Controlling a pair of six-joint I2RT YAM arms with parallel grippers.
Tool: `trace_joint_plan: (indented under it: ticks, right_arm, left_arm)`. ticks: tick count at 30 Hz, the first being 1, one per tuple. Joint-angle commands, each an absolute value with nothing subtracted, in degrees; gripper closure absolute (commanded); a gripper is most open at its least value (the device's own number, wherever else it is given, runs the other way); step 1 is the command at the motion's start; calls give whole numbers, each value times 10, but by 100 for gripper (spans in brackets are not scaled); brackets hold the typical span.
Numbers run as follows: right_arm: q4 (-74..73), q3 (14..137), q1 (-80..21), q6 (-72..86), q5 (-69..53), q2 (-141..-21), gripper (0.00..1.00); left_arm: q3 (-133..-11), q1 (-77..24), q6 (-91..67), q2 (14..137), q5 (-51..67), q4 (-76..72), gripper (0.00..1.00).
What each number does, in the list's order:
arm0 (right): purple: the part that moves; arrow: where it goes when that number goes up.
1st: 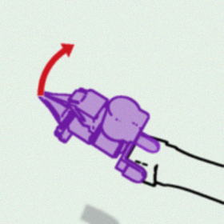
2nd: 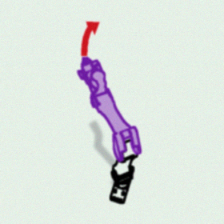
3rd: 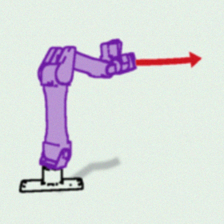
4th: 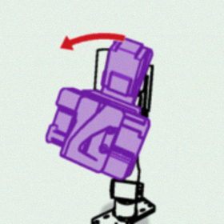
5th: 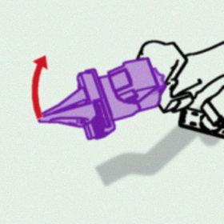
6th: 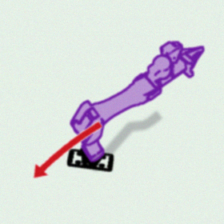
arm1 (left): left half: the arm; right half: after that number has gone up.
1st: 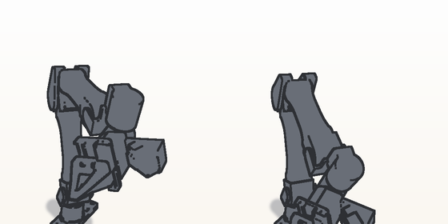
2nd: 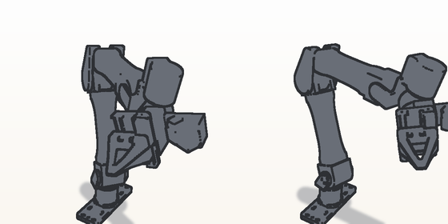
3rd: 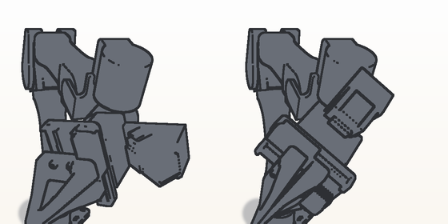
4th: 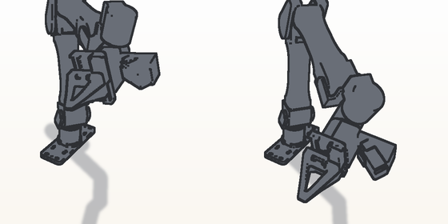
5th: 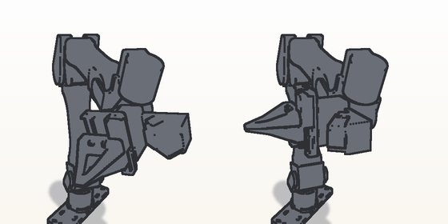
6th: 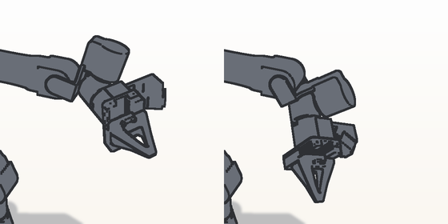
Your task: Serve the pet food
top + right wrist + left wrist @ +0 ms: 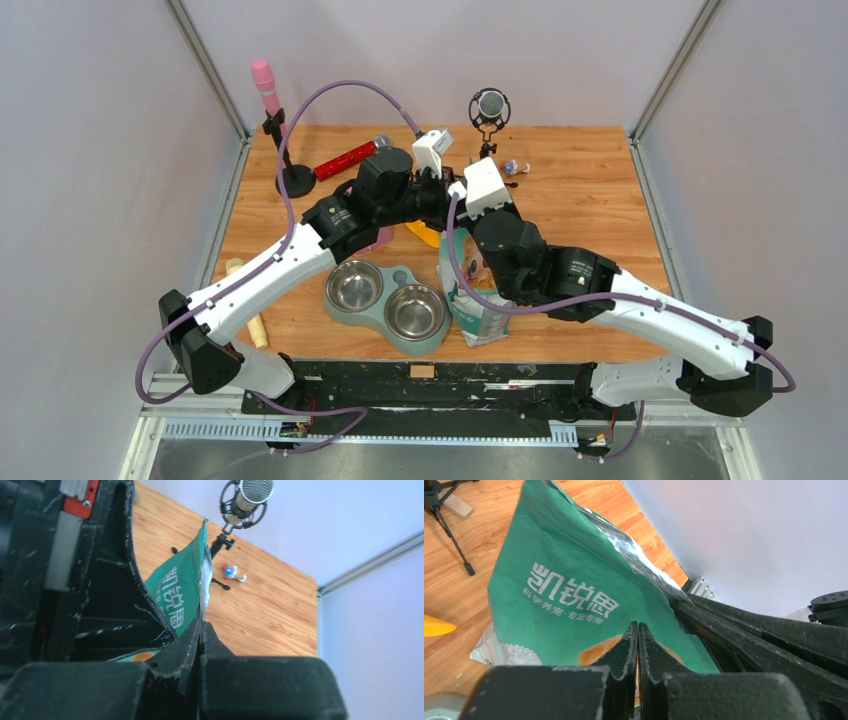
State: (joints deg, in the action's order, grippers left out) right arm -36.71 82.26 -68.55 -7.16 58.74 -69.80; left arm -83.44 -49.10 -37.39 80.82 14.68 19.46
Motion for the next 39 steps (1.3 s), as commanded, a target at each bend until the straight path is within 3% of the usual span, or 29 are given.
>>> trace_joint_plan:
  ticks: [1, 3, 7, 11, 15, 31, 39]
  right_arm:
    - [-300, 811, -685, -13, 489, -629, 100]
    - [-310, 803, -684, 36, 423, -602, 100]
    - [-331, 790, -684, 78, 373, -573, 100]
    - [-348, 785, -683, 98, 361, -567, 100]
    - [-354, 782, -676, 113, 354, -565, 100]
    - [-370, 790, -635, 194, 381, -569, 100]
    - [-371, 783, -582, 214, 314, -576, 100]
  left_arm:
    - [-859, -493, -368, 784, 114, 189, 82]
    - [-862, -493, -368, 777, 101, 190, 67]
    - [-885, -493, -364, 772, 78, 199, 49]
    - [-899, -493, -367, 774, 70, 205, 39]
    - [-898, -493, -371, 776, 80, 198, 34]
    - [-866, -493, -371, 793, 129, 188, 45]
    - [-881, -493, -361, 817, 143, 202, 61]
